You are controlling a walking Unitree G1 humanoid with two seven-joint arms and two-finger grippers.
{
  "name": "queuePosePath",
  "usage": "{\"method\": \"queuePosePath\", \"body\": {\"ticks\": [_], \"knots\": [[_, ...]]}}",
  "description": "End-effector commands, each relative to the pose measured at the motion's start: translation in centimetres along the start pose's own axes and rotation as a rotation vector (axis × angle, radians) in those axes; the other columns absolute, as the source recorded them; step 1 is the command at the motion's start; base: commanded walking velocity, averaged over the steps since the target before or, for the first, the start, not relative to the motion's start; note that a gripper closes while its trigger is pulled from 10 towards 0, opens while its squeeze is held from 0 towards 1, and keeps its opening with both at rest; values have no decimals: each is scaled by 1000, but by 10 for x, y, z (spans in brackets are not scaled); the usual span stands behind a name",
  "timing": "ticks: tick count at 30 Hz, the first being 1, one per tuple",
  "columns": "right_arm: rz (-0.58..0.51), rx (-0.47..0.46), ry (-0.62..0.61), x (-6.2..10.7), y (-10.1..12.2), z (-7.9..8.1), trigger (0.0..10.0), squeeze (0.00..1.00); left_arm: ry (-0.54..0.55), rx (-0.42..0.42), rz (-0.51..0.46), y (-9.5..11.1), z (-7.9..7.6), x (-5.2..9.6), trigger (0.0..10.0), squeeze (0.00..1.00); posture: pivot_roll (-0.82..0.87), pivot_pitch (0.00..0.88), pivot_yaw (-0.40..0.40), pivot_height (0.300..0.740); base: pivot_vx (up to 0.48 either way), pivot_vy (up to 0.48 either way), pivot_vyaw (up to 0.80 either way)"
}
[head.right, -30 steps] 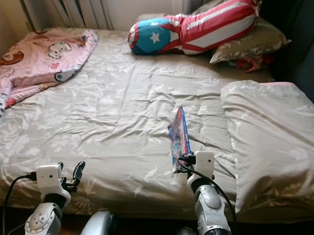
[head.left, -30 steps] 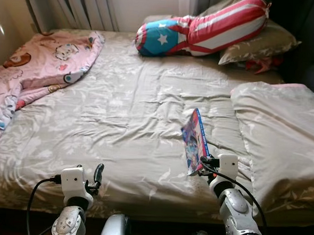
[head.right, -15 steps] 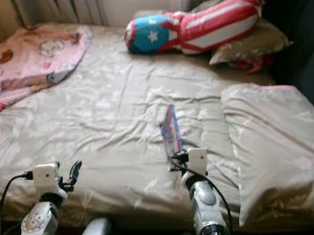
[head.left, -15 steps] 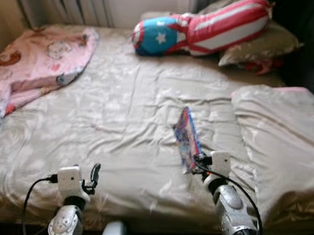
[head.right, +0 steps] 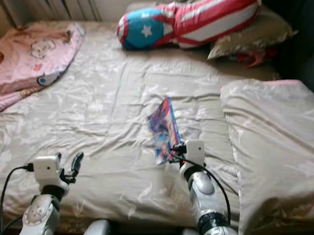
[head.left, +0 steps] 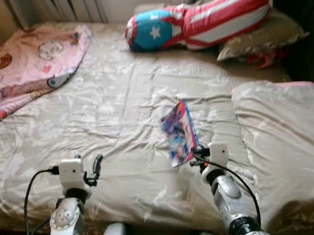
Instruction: Clean up the room
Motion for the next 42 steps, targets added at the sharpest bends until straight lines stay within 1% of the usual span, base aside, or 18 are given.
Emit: {"method": "queuePosePath", "body": {"ticks": [1, 3, 5, 7, 8, 10, 12, 13, 14, 18, 20, 25, 30, 32, 39, 40, 41, 42], "knots": [[-50, -142, 14, -5, 11, 7, 10000, 0, 4, -15, 17, -3, 9, 3, 10000, 0, 51, 70, 58, 640, 0, 0, 0], [-47, -196, 13, -6, 10, 8, 10000, 0, 5, -17, 16, -2, 12, 3, 10000, 0, 51, 65, 65, 640, 0, 0, 0], [-27, -280, -16, -6, 4, 3, 10000, 0, 8, -26, 15, -1, 15, 3, 10000, 0, 58, 72, 73, 640, 0, 0, 0], [-12, -338, -39, -5, -1, 0, 10000, 0, 7, -35, 17, 0, 18, 3, 10000, 0, 70, 82, 85, 640, 0, 0, 0], [-12, -338, -39, -5, -1, 0, 10000, 0, 7, -35, 17, 0, 18, 3, 10000, 0, 70, 82, 85, 640, 0, 0, 0], [15, -410, -68, -4, -10, -4, 10000, 0, 5, -47, 17, 1, 22, 4, 10000, 0, 80, 110, 99, 640, 0, 0, 0], [22, -481, -62, -3, -13, -4, 10000, 0, 6, -57, 19, 3, 25, 5, 10000, 0, 93, 125, 113, 640, 0, 0, 0], [18, -544, -50, -2, -14, -5, 10000, 0, 9, -62, 21, 3, 28, 6, 10000, 0, 94, 133, 120, 640, 0, 0, 0], [17, -560, -47, -1, -14, -5, 10000, 0, 9, -63, 21, 4, 29, 6, 10000, 0, 94, 133, 120, 640, 0, 0, 0], [48, -533, -85, 4, -23, -14, 10000, 0, -1, -81, 24, 4, 29, 7, 10000, 0, 100, 152, 127, 640, 0, 0, 0], [112, -462, -184, 15, -39, -34, 10000, 0, -8, -89, 29, 4, 28, 8, 10000, 0, 117, 163, 139, 640, 0, 0, 0], [133, -439, -256, 22, -43, -50, 10000, 0, -16, -97, 35, 3, 28, 10, 10000, 0, 112, 166, 143, 640, 0, 0, 0], [135, -432, -299, 27, -44, -60, 10000, 0, -16, -96, 42, 3, 27, 11, 10000, 0, 115, 168, 145, 640, 0, 0, 0], [147, -403, -321, 29, -46, -64, 10000, 0, -15, -94, 43, 3, 27, 10, 10000, 0, 116, 169, 145, 640, 0, 0, 0], [157, -353, -324, 30, -44, -68, 10000, 0, -11, -91, 46, 3, 28, 10, 10000, 0, 111, 176, 145, 640, 0, 0, 0], [157, -342, -322, 30, -42, -68, 10000, 565, -9, -90, 47, 3, 28, 9, 10000, 0, 111, 176, 145, 640, 0, 0, 0], [157, -333, -324, 30, -41, -69, 10000, 627, -8, -90, 47, 4, 28, 9, 10000, 0, 111, 180, 143, 640, 0, 0, 0], [154, -314, -328, 30, -39, -70, 10000, 624, -6, -89, 47, 4, 29, 9, 10000, 0, 111, 180, 141, 640, 0, 0, 0]]}}
Point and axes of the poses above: a point about 5 cm out from each wrist's last joint towards the gripper, its own x axis pointing back from the gripper into the wrist, its own y axis along the axis of the wrist's last joint, z = x × y, the point moved 5 cm from there along -x, pointing out of the wrist towards the gripper, and after that the axes turned 13 degrees about -x, right-handed, at the moved point
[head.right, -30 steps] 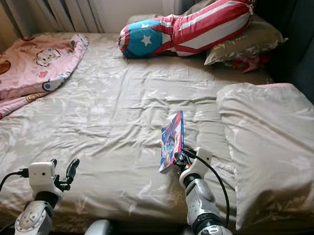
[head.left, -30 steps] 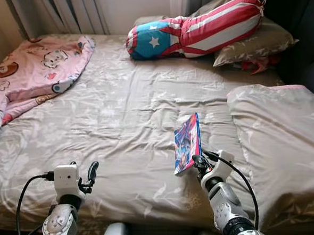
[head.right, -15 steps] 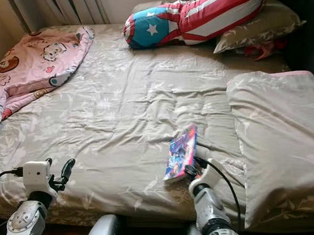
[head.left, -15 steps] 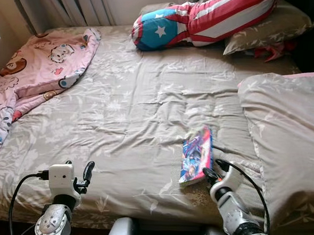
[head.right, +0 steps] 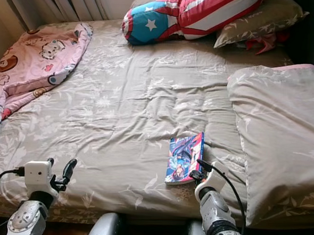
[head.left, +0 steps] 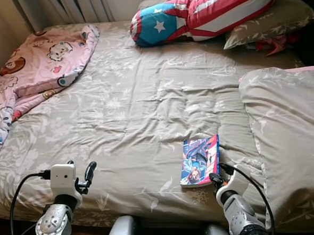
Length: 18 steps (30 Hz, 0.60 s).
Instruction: Clean up the room
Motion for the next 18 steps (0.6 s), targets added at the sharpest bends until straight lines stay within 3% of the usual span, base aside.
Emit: {"method": "queuePosePath", "body": {"ticks": [1, 7, 9, 15, 16, 18], "knots": [[32, 19, -12, 1, -11, -1, 10000, 620, 16, -8, 23, -4, 8, 2, 10000, 0, 110, 180, 141, 640, 0, 0, 0], [20, 23, -18, 0, -7, -2, 10000, 580, 14, -4, 30, -6, 5, 3, 10000, 0, 104, 179, 141, 640, 0, 0, 0], [17, 30, -25, 1, -5, -4, 10000, 271, 14, -2, 30, -6, 5, 2, 10000, 0, 104, 177, 140, 640, 0, 0, 0], [-4, 32, -53, 2, 0, -10, 10000, 263, 16, 2, 26, -5, 4, 1, 10000, 0, 101, 172, 141, 640, 0, 0, 0], [-22, 26, -75, 2, 5, -15, 10000, 0, 15, 3, 25, -4, 3, 1, 10000, 0, 100, 172, 140, 640, 0, 0, 0], [-42, 17, -94, 3, 9, -19, 10000, 0, 15, 3, 24, -4, 3, 1, 10000, 0, 99, 171, 140, 640, 0, 0, 0]]}}
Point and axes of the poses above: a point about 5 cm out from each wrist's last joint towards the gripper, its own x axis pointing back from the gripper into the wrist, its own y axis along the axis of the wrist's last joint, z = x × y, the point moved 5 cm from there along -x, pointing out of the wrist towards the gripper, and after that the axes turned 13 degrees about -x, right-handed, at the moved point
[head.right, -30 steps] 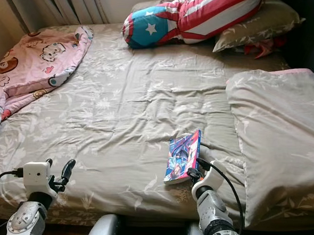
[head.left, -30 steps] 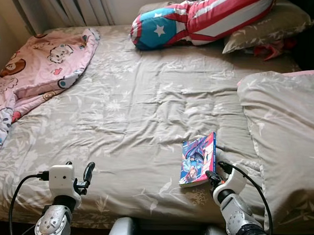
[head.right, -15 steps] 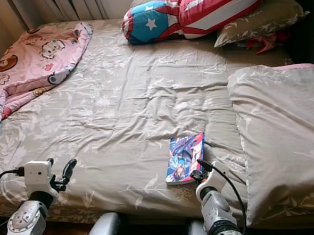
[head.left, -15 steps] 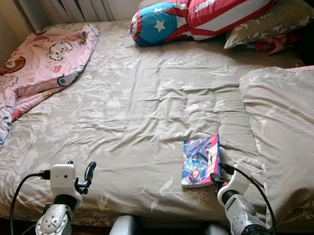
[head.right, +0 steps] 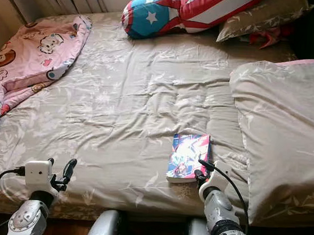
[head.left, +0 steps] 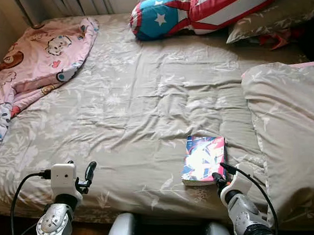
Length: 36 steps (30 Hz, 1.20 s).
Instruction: Clean up the room
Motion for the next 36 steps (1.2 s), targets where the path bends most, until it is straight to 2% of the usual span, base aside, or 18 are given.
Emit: {"method": "queuePosePath", "body": {"ticks": [1, 5, 8, 9, 10, 11, 14, 15, 16, 25, 26, 34, 35, 36], "knots": [[-10, -17, -37, 2, -1, -8, 10000, 0, 15, -1, 21, -5, 5, 2, 10000, 0, 98, 171, 140, 640, 0, 0, 0], [-7, -12, -73, 4, -5, -18, 10000, 0, 16, -2, 22, -5, 5, 2, 10000, 0, 95, 171, 139, 640, 0, 0, 0], [0, -13, -74, 5, -8, -19, 10000, 0, 16, -2, 23, -5, 5, 2, 10000, 0, 95, 171, 139, 640, 0, 0, 0], [3, -12, -74, 5, -9, -19, 10000, 231, 16, -2, 24, -6, 5, 2, 10000, 0, 95, 171, 139, 640, 0, 0, 0], [10, -9, -71, 5, -11, -19, 10000, 702, 16, -3, 25, -6, 5, 2, 10000, 0, 95, 171, 139, 640, 0, 0, 0], [19, -4, -64, 6, -15, -18, 10000, 1000, 17, -3, 28, -7, 5, 1, 10000, 0, 93, 171, 138, 640, 0, 0, 0], [31, 11, -65, 6, -19, -18, 10000, 1000, 17, -4, 31, -8, 5, 1, 10000, 0, 92, 172, 137, 640, 0, 0, 0], [34, 14, -66, 6, -21, -18, 10000, 180, 18, -3, 32, -8, 5, 1, 10000, 0, 92, 171, 135, 640, 0, 0, 0], [35, 15, -66, 6, -22, -17, 10000, 0, 19, -3, 32, -8, 5, 1, 10000, 0, 93, 170, 134, 640, 0, 0, 0], [-34, -16, -77, 6, -11, -18, 10000, 0, 25, 6, 31, -9, 4, 0, 10000, 0, 92, 159, 132, 640, 0, 0, 0], [-64, -15, -87, 6, -3, -19, 10000, 1000, 27, 8, 31, -9, 5, 0, 10000, 0, 92, 159, 132, 640, 0, 0, 0], [-112, 13, -131, 6, 13, -25, 10000, 1000, 33, 13, 32, -9, 5, -1, 10000, 0, 91, 155, 126, 640, 0, 0, 0], [-109, 18, -135, 6, 13, -26, 10000, 851, 34, 13, 33, -10, 4, -1, 10000, 0, 91, 155, 125, 640, 0, 0, 0], [-109, 20, -136, 6, 13, -26, 10000, 212, 34, 13, 33, -10, 4, -1, 10000, 0, 90, 155, 125, 640, 0, 0, 0]]}}
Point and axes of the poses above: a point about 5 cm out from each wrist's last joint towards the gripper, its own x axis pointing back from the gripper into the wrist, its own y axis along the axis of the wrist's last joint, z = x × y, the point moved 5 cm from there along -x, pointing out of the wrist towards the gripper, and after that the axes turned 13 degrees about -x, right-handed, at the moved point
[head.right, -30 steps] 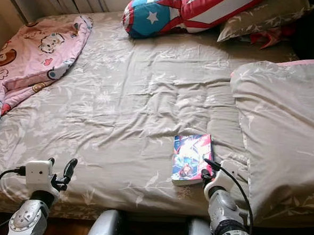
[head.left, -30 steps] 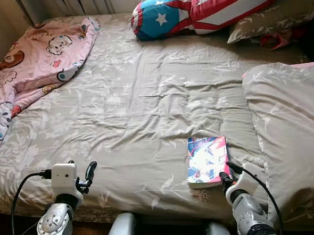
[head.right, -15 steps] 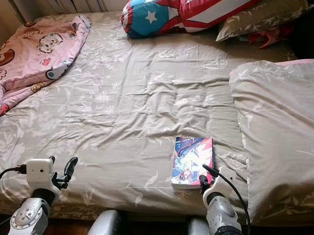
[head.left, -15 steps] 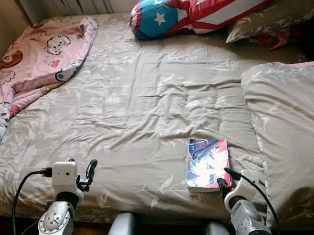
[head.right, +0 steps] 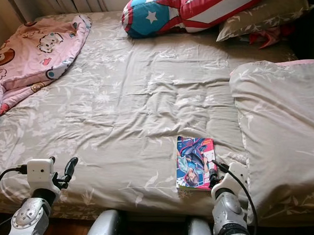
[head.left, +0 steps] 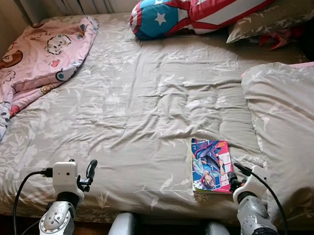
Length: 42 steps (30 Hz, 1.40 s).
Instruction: Clean up the room
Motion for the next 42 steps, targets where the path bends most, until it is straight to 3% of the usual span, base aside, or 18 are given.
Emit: {"method": "queuePosePath", "body": {"ticks": [1, 4, 7, 11, 12, 17, 21, 25, 30, 35, 42], "knots": [[21, 11, -4, 2, -9, 1, 10000, 0, 24, 7, 31, -10, 6, 4, 10000, 0, 91, 153, 124, 640, 0, 0, 0], [25, 20, 4, 3, -14, 2, 10000, 0, 26, 8, 36, -11, 6, 4, 10000, 0, 89, 149, 120, 640, 0, 0, 0], [58, 95, 41, 6, -27, 6, 10000, 0, 44, 24, 69, -21, 8, 3, 10000, 0, 79, 130, 104, 640, 0, 0, 0], [143, 116, 61, 18, -59, -4, 10000, 0, 35, 30, 230, -63, 2, 13, 10000, 0, 64, 79, 81, 640, 0, 0, 0], [169, 121, 60, 23, -71, -10, 10000, 0, 36, 36, 315, -84, 1, 23, 10000, 0, 53, 56, 72, 640, 0, 0, 0], [221, 175, 67, 32, -89, -20, 10000, 0, 13, 48, 446, -112, -6, 38, 10000, 0, 25, 24, 55, 640, 0, 0, 0], [290, 265, 89, 41, -105, -28, 10000, 0, -39, 40, 568, -134, -23, 53, 10000, 0, -9, 0, 39, 640, 0, 0, 0], [304, 244, 59, 44, -107, -37, 10000, 0, -93, 51, 616, -141, -38, 57, 10000, 0, -9, 0, 29, 640, 0, 0, 0], [343, 255, -28, 51, -117, -57, 10000, 0, -205, -6, 673, -146, -59, 60, 10000, 0, -1, 0, 21, 659, 0, 0, 0], [358, 237, -35, 54, -121, -58, 10000, 0, -208, -16, 693, -148, -59, 61, 10000, 0, 6, 0, 24, 679, 0, 0, 0], [398, 220, -63, 62, -132, -67, 10000, 0, -169, -36, 789, -165, -36, 79, 10000, 0, -25, 0, 73, 724, 0, 0, 0]]}}
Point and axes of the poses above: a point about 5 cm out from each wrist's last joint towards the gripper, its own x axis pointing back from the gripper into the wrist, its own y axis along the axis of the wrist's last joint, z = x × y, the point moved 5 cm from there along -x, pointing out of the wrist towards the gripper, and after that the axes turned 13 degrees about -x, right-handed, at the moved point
